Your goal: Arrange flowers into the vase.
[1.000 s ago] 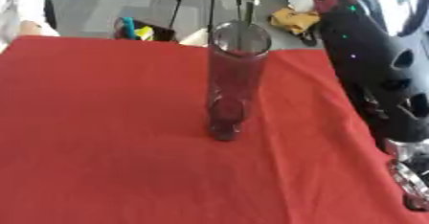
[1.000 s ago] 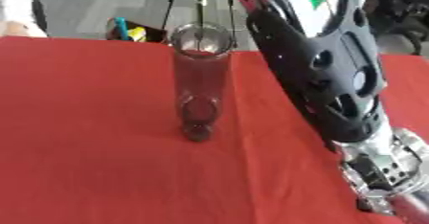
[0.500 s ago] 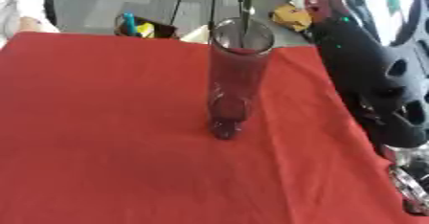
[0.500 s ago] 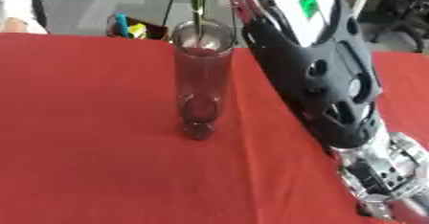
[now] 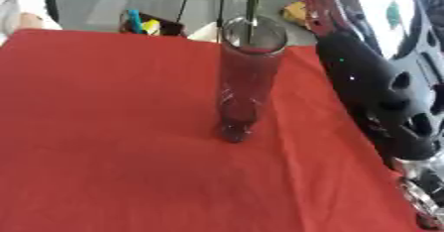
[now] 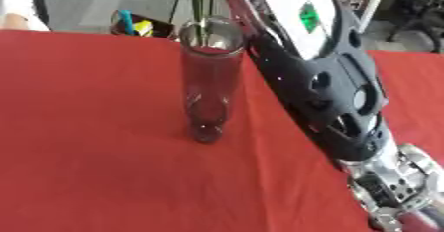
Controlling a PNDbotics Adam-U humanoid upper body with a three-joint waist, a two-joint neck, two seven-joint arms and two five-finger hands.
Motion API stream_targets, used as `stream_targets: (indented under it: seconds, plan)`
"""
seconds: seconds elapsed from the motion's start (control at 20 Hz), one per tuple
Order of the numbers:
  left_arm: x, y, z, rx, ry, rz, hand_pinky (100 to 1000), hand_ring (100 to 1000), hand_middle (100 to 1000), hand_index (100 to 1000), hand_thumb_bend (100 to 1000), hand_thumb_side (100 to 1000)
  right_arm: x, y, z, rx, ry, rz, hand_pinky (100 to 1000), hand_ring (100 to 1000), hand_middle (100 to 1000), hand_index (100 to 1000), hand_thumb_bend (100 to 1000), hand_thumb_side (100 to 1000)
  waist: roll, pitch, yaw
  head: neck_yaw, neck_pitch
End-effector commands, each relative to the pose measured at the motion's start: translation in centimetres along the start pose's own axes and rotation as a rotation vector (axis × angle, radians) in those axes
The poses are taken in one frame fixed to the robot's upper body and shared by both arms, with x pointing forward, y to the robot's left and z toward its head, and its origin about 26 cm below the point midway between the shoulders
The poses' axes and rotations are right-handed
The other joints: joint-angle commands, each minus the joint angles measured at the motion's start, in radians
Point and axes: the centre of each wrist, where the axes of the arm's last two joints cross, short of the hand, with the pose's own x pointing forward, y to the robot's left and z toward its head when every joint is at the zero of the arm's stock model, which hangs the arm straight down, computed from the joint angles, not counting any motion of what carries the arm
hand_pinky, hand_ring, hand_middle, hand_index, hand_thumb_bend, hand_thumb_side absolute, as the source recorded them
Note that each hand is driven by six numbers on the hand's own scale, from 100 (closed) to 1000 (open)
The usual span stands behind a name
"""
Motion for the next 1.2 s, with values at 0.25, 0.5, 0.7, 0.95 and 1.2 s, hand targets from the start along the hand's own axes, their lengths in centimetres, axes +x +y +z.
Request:
stream_targets:
  seconds: [0.25,0.5,0.7,0.95,1.2]
  plan:
    - [0.6,0.1,-0.7,-0.006,-0.031,-0.003,722,860,853,958,100,967,-0.3,-0.5,-0.1,-0.149,0.085,0.093,100,100,100,100,100,593,0.005,-0.008,0.002,0.003,-0.009]
    - [0.6,0.1,-0.6,-0.007,-0.028,-0.005,723,860,852,958,100,968,-1.2,-0.7,-0.5,-0.153,0.080,0.106,100,100,100,100,100,598,0.004,-0.002,0.006,-0.002,-0.013]
    - [0.6,0.1,-0.6,-0.010,-0.027,-0.007,723,859,852,958,100,968,-1.7,-1.1,-1.0,-0.151,0.062,0.121,100,100,100,100,100,602,0.003,0.003,0.008,-0.006,-0.017]
    - [0.6,0.0,-0.6,-0.017,-0.029,-0.006,724,859,852,958,100,970,-2.7,-1.5,-1.9,-0.160,0.045,0.120,100,100,100,100,100,599,0.002,0.008,0.016,-0.007,-0.028]
    - [0.6,0.0,-0.7,-0.037,-0.032,-0.008,724,860,852,958,100,971,-2.9,-2.2,-3.2,-0.200,-0.008,0.140,100,100,100,100,100,600,0.002,0.013,0.027,-0.013,-0.039]
